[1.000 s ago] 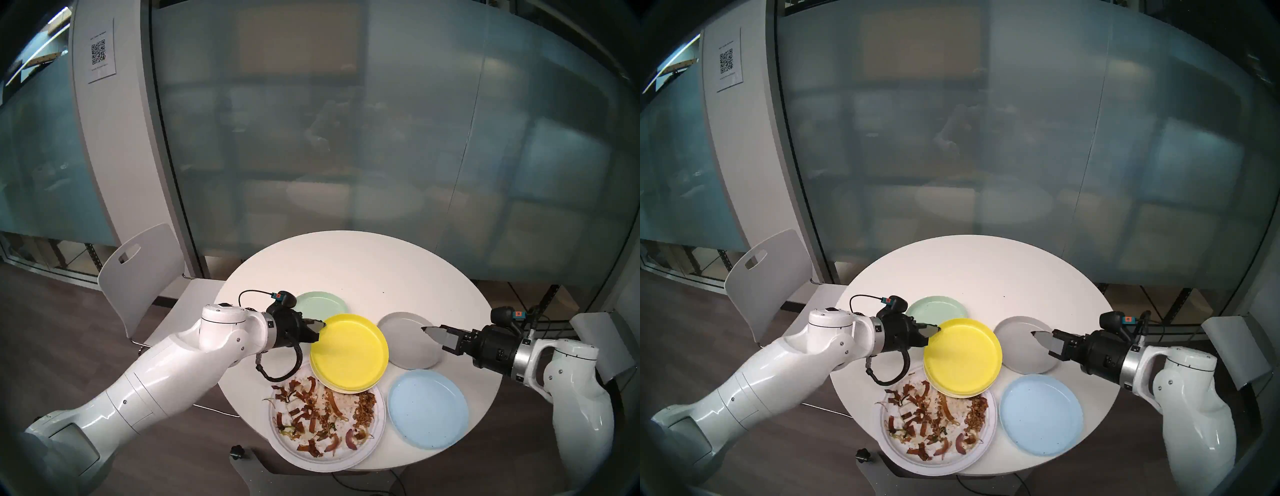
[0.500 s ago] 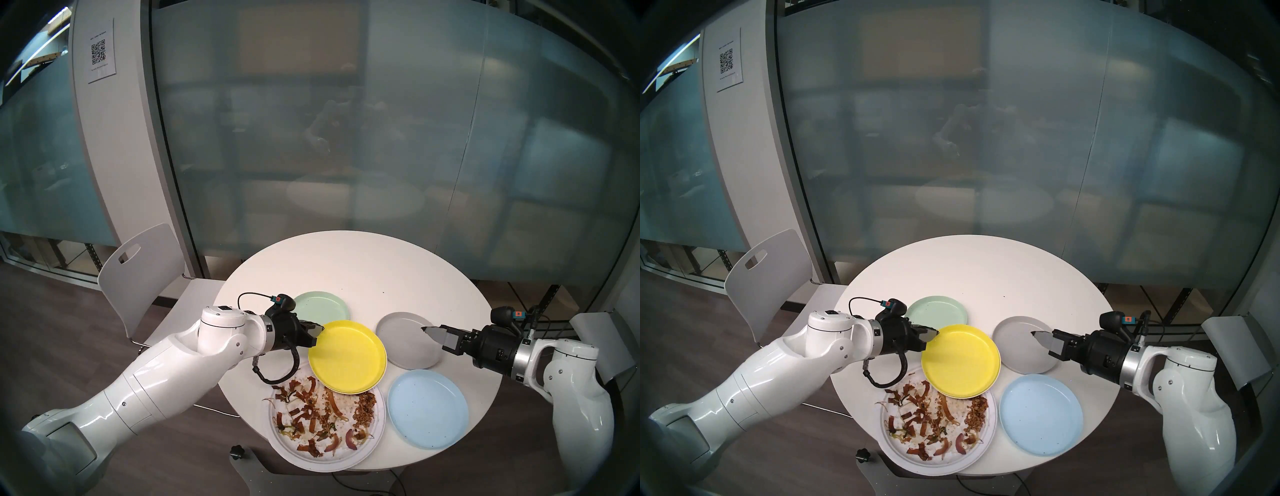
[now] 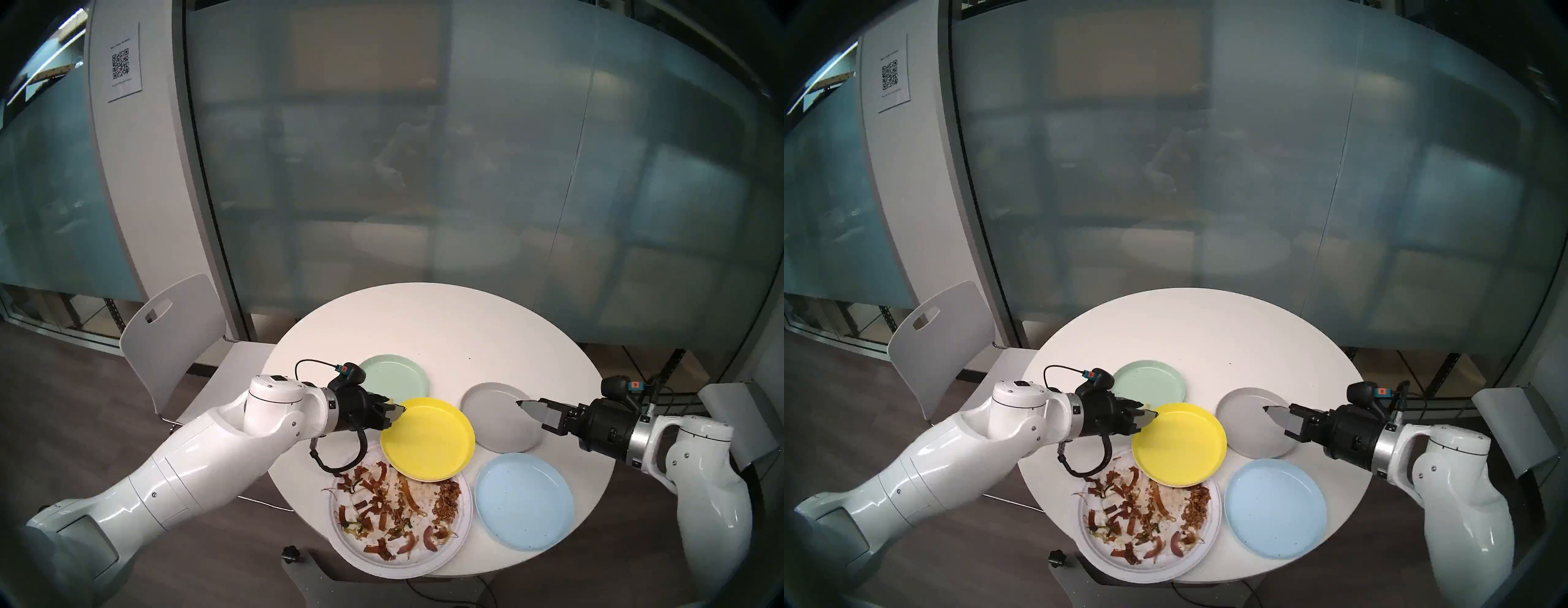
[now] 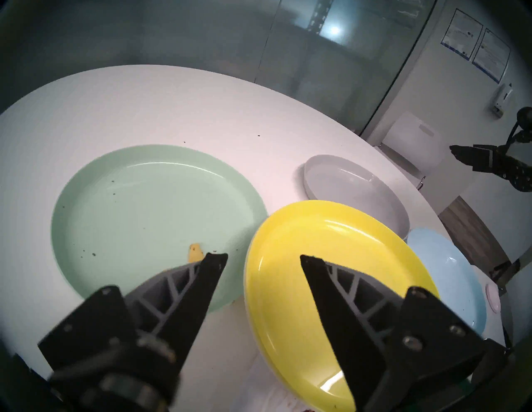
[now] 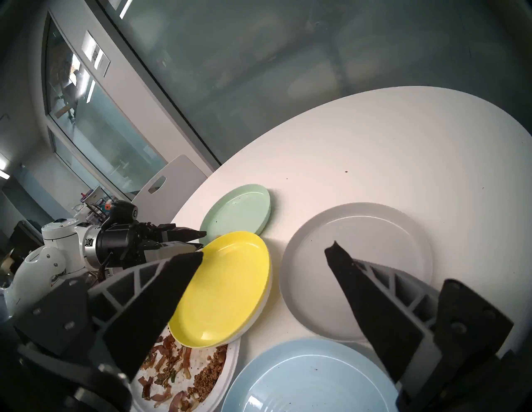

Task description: Stack the plates into one stack

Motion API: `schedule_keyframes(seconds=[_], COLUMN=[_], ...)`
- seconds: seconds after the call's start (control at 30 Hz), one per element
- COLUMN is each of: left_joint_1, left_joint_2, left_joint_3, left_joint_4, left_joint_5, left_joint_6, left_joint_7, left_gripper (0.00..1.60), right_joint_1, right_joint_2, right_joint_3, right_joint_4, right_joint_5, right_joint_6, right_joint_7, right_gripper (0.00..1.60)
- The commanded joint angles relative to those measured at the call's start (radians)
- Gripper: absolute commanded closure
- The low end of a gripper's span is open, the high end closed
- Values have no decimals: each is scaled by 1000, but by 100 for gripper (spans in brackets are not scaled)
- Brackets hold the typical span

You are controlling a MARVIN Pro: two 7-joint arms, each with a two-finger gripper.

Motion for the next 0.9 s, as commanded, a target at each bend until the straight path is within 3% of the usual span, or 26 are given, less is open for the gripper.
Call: schedule_keyframes(seconds=[0.0, 0.3, 0.53, 0.77, 0.87], left_joint_1=[-63, -108, -127, -137, -139], left_joint_2=[6, -18, -32, -42, -44], left_joint_3=[24, 34, 44, 53, 55], left_joint_4=[19, 69, 100, 116, 122], left_joint_5=[51, 83, 84, 89, 91], left_joint_6=[-5, -8, 10, 29, 32], left_joint_7=[-43, -57, -99, -126, -135], left_gripper=[43, 48, 73, 61, 45], right_joint_1=[1, 2, 1, 1, 1], right_joint_2=[2, 2, 2, 2, 2], right_joint_3=[0, 0, 0, 0, 0], right_joint_4=[-14, -14, -14, -14, -14], right_joint_5=[0, 0, 0, 0, 0], right_joint_6=[0, 0, 0, 0, 0], right_joint_7=[1, 1, 1, 1, 1], right_gripper=[0, 0, 0, 0, 0])
